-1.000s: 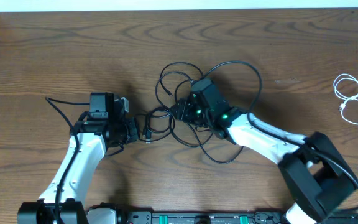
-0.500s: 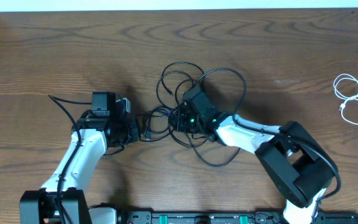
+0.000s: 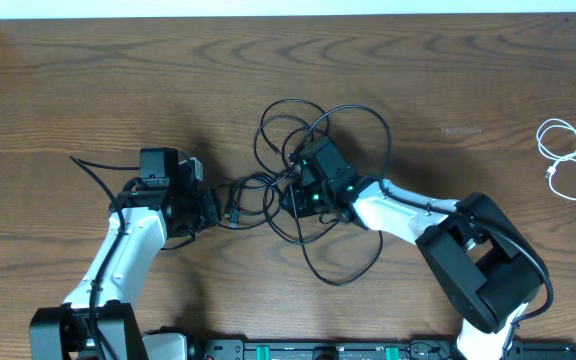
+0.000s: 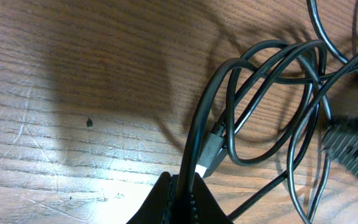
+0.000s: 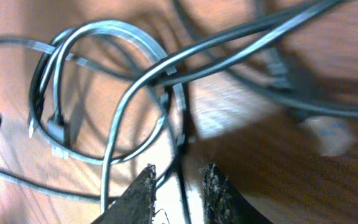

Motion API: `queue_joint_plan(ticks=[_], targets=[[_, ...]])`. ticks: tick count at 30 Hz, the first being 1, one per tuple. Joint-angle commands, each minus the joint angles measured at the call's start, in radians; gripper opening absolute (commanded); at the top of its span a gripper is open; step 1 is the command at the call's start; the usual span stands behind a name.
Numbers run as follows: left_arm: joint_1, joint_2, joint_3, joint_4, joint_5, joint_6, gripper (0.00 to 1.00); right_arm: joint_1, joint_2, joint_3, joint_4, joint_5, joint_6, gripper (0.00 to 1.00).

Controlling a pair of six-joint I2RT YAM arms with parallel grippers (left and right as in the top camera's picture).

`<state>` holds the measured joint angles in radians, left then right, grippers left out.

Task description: Untangle cables

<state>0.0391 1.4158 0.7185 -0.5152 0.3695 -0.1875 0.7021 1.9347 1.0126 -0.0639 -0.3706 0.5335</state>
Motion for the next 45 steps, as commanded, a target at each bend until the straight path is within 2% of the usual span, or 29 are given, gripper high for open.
queue_joint_plan(ticks=[1,4,7,10,11,12,18,22,24,31,36,40,43,45], targets=[[0.004,0.007,0.005,0.0,0.013,-0.012,0.08,0.043,0.011,-0.012,-0.016,0.033,-0.087,0.29],[0.004,0.008,0.005,0.0,0.012,-0.013,0.07,0.064,0.011,-0.012,-0.007,0.058,-0.087,0.3],[0.004,0.007,0.005,0.0,0.012,-0.012,0.07,0.077,0.011,-0.012,-0.023,0.111,-0.087,0.27],[0.004,0.007,0.005,0.0,0.012,-0.012,0.08,0.082,0.011,-0.012,-0.062,0.208,-0.087,0.15],[0.004,0.007,0.005,0.0,0.012,-0.012,0.07,0.082,0.011,-0.012,-0.072,0.224,-0.087,0.05],[0.004,0.007,0.005,0.0,0.012,-0.012,0.07,0.081,0.011,-0.012,-0.082,0.238,-0.087,0.01],[0.016,0.007,0.005,-0.007,-0.013,-0.013,0.08,0.029,-0.055,0.013,-0.212,0.269,-0.087,0.01],[0.066,0.007,0.005,-0.036,-0.123,-0.116,0.07,-0.029,-0.165,0.027,-0.35,0.351,-0.114,0.01],[0.106,0.007,0.005,-0.057,-0.161,-0.171,0.08,-0.055,-0.225,0.027,-0.428,0.43,-0.124,0.01],[0.251,0.008,0.005,-0.109,-0.161,-0.249,0.08,-0.106,-0.349,0.027,-0.669,0.731,-0.124,0.01],[0.327,0.007,0.005,-0.133,-0.166,-0.29,0.07,-0.132,-0.358,0.027,-0.721,0.847,-0.097,0.01],[0.395,0.007,0.005,-0.178,-0.24,-0.412,0.08,-0.167,-0.358,0.027,-0.761,0.957,-0.023,0.01],[0.452,0.007,0.005,-0.225,-0.304,-0.532,0.07,-0.208,-0.358,0.027,-0.779,0.949,0.044,0.01],[0.482,0.008,0.005,-0.24,-0.307,-0.552,0.07,-0.231,-0.358,0.027,-0.777,0.906,0.061,0.01]])
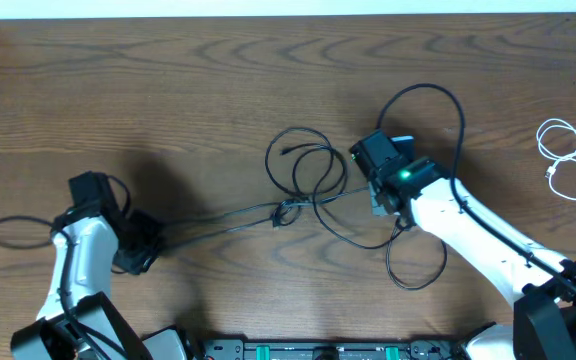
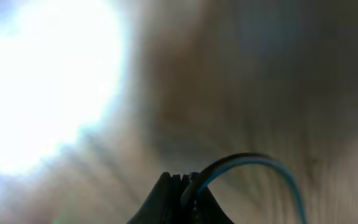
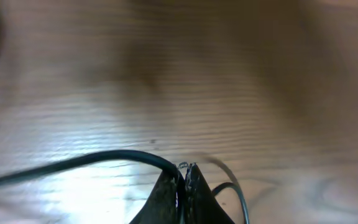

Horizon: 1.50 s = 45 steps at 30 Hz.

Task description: Untangle cables

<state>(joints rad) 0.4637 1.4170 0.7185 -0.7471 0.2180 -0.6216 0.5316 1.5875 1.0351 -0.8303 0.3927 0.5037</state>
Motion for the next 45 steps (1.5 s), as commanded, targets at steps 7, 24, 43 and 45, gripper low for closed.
queue_joint_plan(ticks=[7,24,43,45], targets=[[0.109,0.006,-0.024,0.003,-0.136,-0.143,0.07,-0.089,-0.011,0.005,0.038,0.02,0.061,0.01],[-0.04,0.006,-0.024,0.145,0.297,0.27,0.29,-0.081,-0.011,0.005,0.275,-0.632,-0.28,0.72],[-0.298,0.006,-0.024,0.238,0.294,0.319,0.79,0.092,0.149,0.005,0.594,-0.632,-0.116,0.51],[-0.298,0.006,-0.024,0.238,0.294,0.319,0.79,0.103,0.183,0.005,0.644,-0.64,0.03,0.5]])
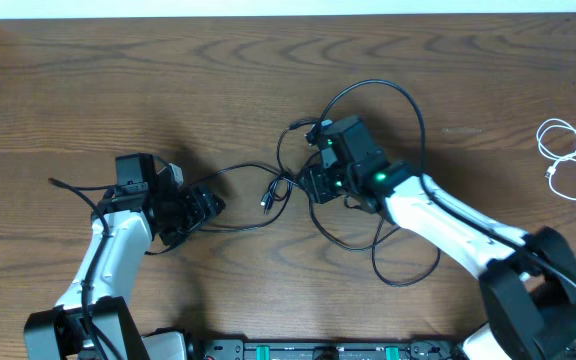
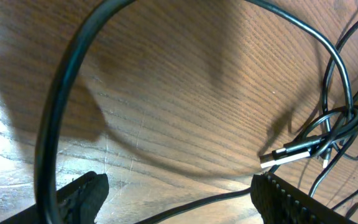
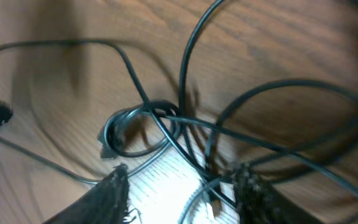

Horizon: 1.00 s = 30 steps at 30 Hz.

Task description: Untangle cables

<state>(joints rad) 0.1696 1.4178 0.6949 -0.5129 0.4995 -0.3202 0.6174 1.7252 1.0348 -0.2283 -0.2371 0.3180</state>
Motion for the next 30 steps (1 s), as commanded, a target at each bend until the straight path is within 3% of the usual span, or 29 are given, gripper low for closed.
queue_joint_plan(ticks=[1,5,8,9,10,17,19,21,22,23,24,26,30], targets=[[-0.004,0.006,0.0,0.004,0.013,0.018,0.79,0.023,0.06,0.005,0.066,-0.022,0.274,0.53],[-0.004,0.006,0.0,0.007,0.013,0.017,0.79,0.069,0.117,0.005,0.222,-0.102,0.413,0.63],[-0.004,0.006,0.0,0.007,0.013,0.017,0.79,0.114,0.144,0.005,0.32,-0.079,0.414,0.68],[-0.004,0.006,0.0,0.007,0.013,0.017,0.79,0.137,0.157,0.005,0.35,-0.028,0.415,0.57],[-0.004,0.006,0.0,0.008,0.013,0.017,0.79,0.146,0.161,0.005,0.354,0.008,0.431,0.54],[-0.004,0.006,0.0,0.01,0.013,0.017,0.79,0.162,0.218,0.005,0.352,0.13,0.726,0.37],[-0.004,0.006,0.0,0.011,0.013,0.017,0.79,0.158,0.223,0.005,0.352,0.134,0.756,0.39],[-0.004,0.006,0.0,0.011,0.013,0.017,0.79,0.156,0.224,0.005,0.356,0.133,0.79,0.49],[-0.004,0.006,0.0,0.011,0.013,0.017,0.79,0.156,0.224,0.005,0.364,0.129,0.797,0.51],[-0.004,0.006,0.0,0.011,0.013,0.017,0.79,0.156,0.224,0.005,0.378,0.116,0.796,0.46],[-0.004,0.006,0.0,0.011,0.013,0.017,0.78,0.155,0.224,0.005,0.397,0.097,0.795,0.31],[-0.004,0.006,0.0,0.013,0.013,0.017,0.79,0.147,0.216,0.005,0.466,0.013,0.76,0.15],[-0.004,0.006,0.0,0.014,0.013,0.017,0.79,0.14,0.191,0.005,0.596,-0.082,0.661,0.23]])
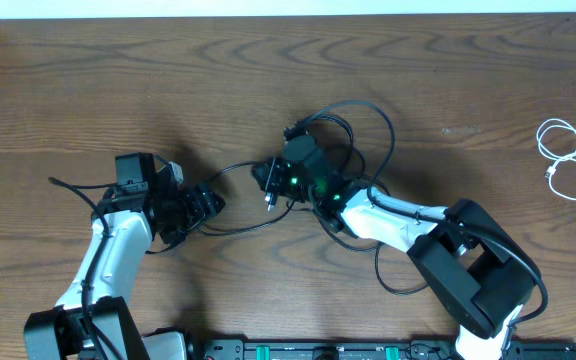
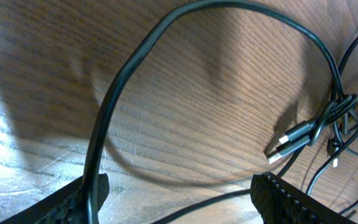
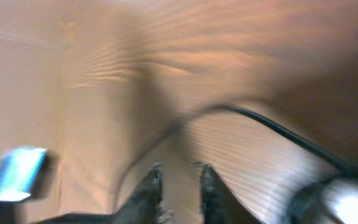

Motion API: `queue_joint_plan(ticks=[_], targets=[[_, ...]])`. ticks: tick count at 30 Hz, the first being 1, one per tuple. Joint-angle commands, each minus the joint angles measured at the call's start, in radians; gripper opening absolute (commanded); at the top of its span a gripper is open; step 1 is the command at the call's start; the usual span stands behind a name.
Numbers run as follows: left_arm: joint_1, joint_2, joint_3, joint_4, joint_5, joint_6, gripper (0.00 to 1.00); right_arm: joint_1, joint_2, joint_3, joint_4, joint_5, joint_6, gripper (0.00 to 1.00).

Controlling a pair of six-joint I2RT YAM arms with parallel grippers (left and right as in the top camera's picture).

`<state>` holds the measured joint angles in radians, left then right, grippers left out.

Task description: Untangle cables

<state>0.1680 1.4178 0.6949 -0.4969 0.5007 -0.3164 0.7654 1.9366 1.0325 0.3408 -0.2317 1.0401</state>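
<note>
The black cables [image 1: 320, 165] lie tangled at mid-table, their loops reaching right and toward the front. Two USB plugs [image 1: 268, 199] stick out at the tangle's left end; in the left wrist view these plugs [image 2: 289, 139] lie ahead to the right. My left gripper [image 1: 204, 204] rests on the table left of them, jaws wide open [image 2: 180, 180], with a black strand [image 2: 114, 112] running past its left finger. My right gripper [image 1: 266, 178] hovers just above the plugs. Its view is blurred: the fingers [image 3: 151, 186] stand a narrow gap apart [image 3: 178, 167] with only wood between them.
A coiled white cable [image 1: 565, 160] lies at the far right. A black strand [image 1: 73, 188] trails left behind the left arm. The table's front edge carries a black rail [image 1: 318, 350].
My right gripper has moved left, from the middle of the tangle to just over the USB plugs, and its jaws have narrowed. The loops shifted with it. The left arm has stayed put.
Both grippers were at the tangle, the left shut on a strand. Then the arms were far apart, both shut on cable stretched between them with a knot midway. Then both were back near the middle and open, the cable slack; now the right is by the plugs.
</note>
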Motion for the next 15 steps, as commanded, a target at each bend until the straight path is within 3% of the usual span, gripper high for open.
queue_joint_plan(ticks=[1,9,15], targets=[[-0.002,0.006,0.0,-0.002,0.011,0.013,0.79,-0.01,-0.03,0.007,0.021,-0.086,-0.061,0.24],[-0.002,0.006,0.0,-0.001,0.011,0.013,0.79,-0.016,-0.048,0.007,-0.181,0.003,-0.057,0.28],[-0.002,0.006,0.0,-0.001,0.011,0.013,0.79,-0.019,-0.048,0.007,-0.206,0.024,-0.057,0.3]])
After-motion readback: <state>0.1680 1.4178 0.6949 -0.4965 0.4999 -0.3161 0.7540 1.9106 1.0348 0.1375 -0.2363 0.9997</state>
